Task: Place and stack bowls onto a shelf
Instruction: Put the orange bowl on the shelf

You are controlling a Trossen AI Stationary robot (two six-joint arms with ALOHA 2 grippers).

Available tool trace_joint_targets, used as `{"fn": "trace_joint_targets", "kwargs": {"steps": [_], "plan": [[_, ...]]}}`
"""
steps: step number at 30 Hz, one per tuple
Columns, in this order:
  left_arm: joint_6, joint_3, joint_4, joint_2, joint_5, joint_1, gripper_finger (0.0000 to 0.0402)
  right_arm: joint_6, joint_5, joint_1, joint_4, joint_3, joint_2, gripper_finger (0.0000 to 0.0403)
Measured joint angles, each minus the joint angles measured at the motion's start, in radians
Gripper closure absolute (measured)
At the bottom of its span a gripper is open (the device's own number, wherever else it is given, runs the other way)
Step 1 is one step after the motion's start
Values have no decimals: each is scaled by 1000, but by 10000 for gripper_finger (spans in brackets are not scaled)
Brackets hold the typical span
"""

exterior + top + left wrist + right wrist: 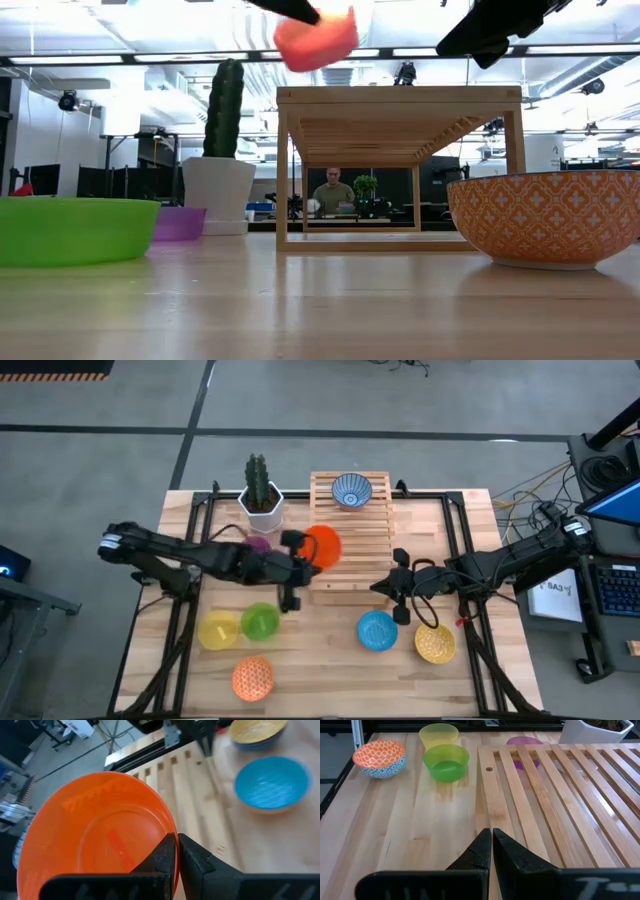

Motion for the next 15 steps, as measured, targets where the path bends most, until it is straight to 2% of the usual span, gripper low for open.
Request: {"fn": "trace_joint_targets", "kwargs": {"steps": [8,15], "plan": [[88,129,1,180,80,94,402,33,-1,23,-71,0,-35,394],[118,157,3,235,132,139,402,33,0,66,-76,-1,-65,394]]}}
